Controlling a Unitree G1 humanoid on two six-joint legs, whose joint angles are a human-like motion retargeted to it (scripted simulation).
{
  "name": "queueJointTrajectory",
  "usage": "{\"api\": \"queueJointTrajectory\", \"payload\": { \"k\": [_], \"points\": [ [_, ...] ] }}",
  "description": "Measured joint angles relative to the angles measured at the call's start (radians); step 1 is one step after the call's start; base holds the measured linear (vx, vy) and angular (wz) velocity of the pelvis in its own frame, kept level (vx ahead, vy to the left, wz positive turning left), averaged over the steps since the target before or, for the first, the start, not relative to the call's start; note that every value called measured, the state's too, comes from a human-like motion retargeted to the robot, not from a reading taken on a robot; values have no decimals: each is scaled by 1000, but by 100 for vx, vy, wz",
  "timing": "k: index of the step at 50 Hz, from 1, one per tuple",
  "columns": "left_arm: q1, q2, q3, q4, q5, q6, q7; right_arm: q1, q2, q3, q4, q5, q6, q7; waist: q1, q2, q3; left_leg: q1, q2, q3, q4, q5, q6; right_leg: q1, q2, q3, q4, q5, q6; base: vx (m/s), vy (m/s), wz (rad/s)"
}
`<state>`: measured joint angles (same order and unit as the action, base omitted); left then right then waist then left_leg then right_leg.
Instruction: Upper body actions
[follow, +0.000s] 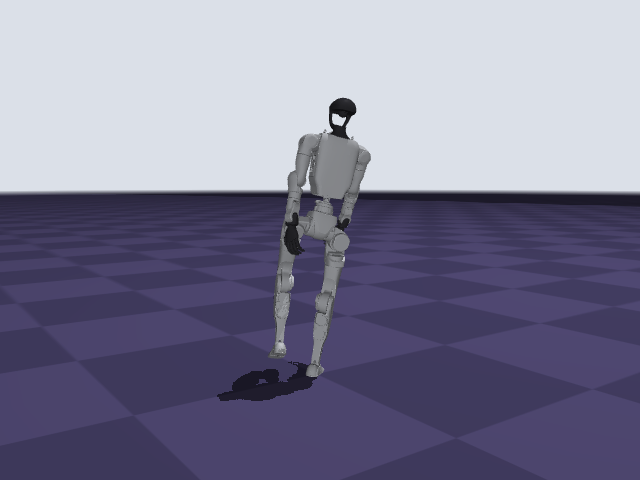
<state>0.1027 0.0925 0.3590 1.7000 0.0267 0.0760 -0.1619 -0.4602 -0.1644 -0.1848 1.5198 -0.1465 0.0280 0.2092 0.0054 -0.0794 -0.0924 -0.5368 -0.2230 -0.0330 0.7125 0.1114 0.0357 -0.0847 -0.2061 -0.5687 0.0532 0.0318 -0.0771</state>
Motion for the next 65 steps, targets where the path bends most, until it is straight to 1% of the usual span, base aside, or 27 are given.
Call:
{"api": "queueJointTrajectory", "payload": {
  "k": [3,5,7,8,10,12,15,18,22,25,27,30,32,33,35,37,38,42,44,48,50,53,56,60,63,65],
  "points": [
    [-2,-3,6,0,-4,-12,8,42,9,2,11,-13,2,-4,5,18,-14,142,22,-44,-210,17,-29,5,32,4,2,-12,0,11,12,-22],
    [-6,3,6,0,-8,-14,13,67,14,1,15,-19,0,-8,13,47,-17,245,62,-57,-364,9,-72,11,77,7,7,-26,-5,14,16,-36],
    [-8,8,-3,0,-11,-4,27,87,18,-2,19,-24,-4,-10,11,69,-22,335,89,-68,-480,-106,-84,20,112,11,9,-37,-6,15,16,-28],
    [-7,9,-8,0,-10,3,34,97,20,-2,23,-25,-6,-11,7,79,-21,368,100,-63,-526,-145,-79,29,127,16,9,-42,-5,16,18,-19],
    [-11,13,-17,0,-3,21,42,112,24,-2,33,-26,-7,-14,-14,91,-21,420,106,-69,-602,-171,-49,50,144,18,7,-50,2,15,15,2],
    [-16,13,-21,0,4,26,50,125,28,5,38,-29,-6,-17,-46,98,-29,448,99,-84,-651,-155,-30,60,149,8,4,-55,11,11,20,30],
    [-60,25,-19,0,22,20,67,143,35,7,13,-35,-14,-20,-70,89,-29,450,86,-103,-684,-139,-19,53,135,-9,13,-63,29,-6,13,30],
    [-116,38,-47,0,33,-3,95,185,40,-23,-46,-50,-33,3,-53,69,0,455,73,-106,-671,-150,-2,62,121,-21,26,-71,40,-4,19,6],
    [-165,45,-111,0,27,19,120,256,50,-90,-68,-46,-33,14,-25,45,25,486,63,-99,-663,-168,19,78,107,-20,74,-100,45,3,19,-14],
    [-200,32,-150,0,13,28,139,306,59,-137,-55,1,-25,-4,-37,43,46,514,69,-100,-660,-179,31,75,95,-17,160,-117,42,3,17,-14],
    [-232,14,-176,0,1,30,149,345,61,-160,-48,14,-33,-27,-51,49,61,531,79,-96,-661,-183,36,49,70,-15,270,-86,44,2,21,-26],
    [-293,-22,-201,0,-20,19,147,399,51,-182,-24,-7,-52,-73,-49,54,83,543,96,-62,-666,-187,45,-62,-15,32,545,32,53,-7,19,-62],
    [-340,-48,-208,0,-51,-10,116,438,42,-188,-12,-42,-56,-99,-70,48,100,548,93,-49,-672,-185,52,-174,-62,101,742,95,26,-13,19,-36],
    [-369,-60,-216,0,-71,-30,94,460,39,-189,-6,-58,-58,-108,-93,45,110,552,90,-52,-674,-182,56,-228,-76,130,836,99,12,-14,18,-1],
    [-426,-87,-242,-29,-104,-58,74,501,33,-191,10,-75,-54,-115,-133,36,129,559,81,-53,-680,-177,65,-312,-148,125,1017,62,-11,-13,13,15],
    [-475,-117,-253,-96,-97,-70,105,539,30,-203,34,-84,-42,-110,-183,29,148,561,76,-73,-678,-171,71,-381,-215,120,1162,41,-32,-12,8,46],
    [-498,-131,-263,-128,-95,-81,125,558,30,-212,49,-88,-34,-108,-208,27,154,561,75,-87,-676,-167,73,-418,-234,130,1220,35,-32,-8,4,61],
    [-587,-151,-311,-185,-115,-134,151,639,26,-241,112,-86,-13,-126,-276,27,158,559,86,-126,-673,-162,77,-554,-253,192,1354,30,-16,-1,0,47],
    [-623,-154,-309,-191,-124,-143,145,663,22,-243,144,-73,-8,-148,-297,28,160,562,92,-134,-672,-163,77,-590,-263,205,1375,29,-14,1,0,11],
    [-665,-149,-284,-179,-122,-146,146,678,15,-245,178,-53,3,-172,-326,27,175,581,107,-132,-670,-170,75,-579,-277,196,1343,26,-13,0,0,-5],
    [-669,-140,-294,-162,-127,-158,171,672,17,-254,174,-53,3,-163,-326,27,179,590,114,-122,-671,-173,72,-548,-261,194,1291,33,4,1,-2,-30],
    [-647,-123,-313,-140,-119,-168,199,649,22,-255,155,-57,-3,-153,-315,28,166,597,123,-96,-676,-182,67,-481,-218,177,1170,51,23,5,-4,-46],
    [-612,-118,-305,-108,-113,-169,209,621,25,-243,138,-64,-7,-146,-292,31,144,599,132,-68,-678,-194,62,-395,-150,167,1013,82,45,9,-6,-51],
    [-579,-109,-266,-46,-112,-167,193,579,30,-222,113,-82,-8,-122,-258,30,120,598,140,-42,-677,-210,53,-261,-55,155,761,149,87,8,-9,-35],
    [-557,-104,-245,-12,-107,-164,191,552,29,-211,99,-95,-15,-113,-222,22,102,598,132,-19,-679,-220,48,-171,3,173,566,202,95,11,-14,-36],
    [-539,-105,-234,0,-96,-162,195,539,25,-202,91,-97,-21,-111,-203,20,90,595,127,-7,-679,-225,44,-110,38,192,429,173,125,8,-14,-26]
  ]
}}
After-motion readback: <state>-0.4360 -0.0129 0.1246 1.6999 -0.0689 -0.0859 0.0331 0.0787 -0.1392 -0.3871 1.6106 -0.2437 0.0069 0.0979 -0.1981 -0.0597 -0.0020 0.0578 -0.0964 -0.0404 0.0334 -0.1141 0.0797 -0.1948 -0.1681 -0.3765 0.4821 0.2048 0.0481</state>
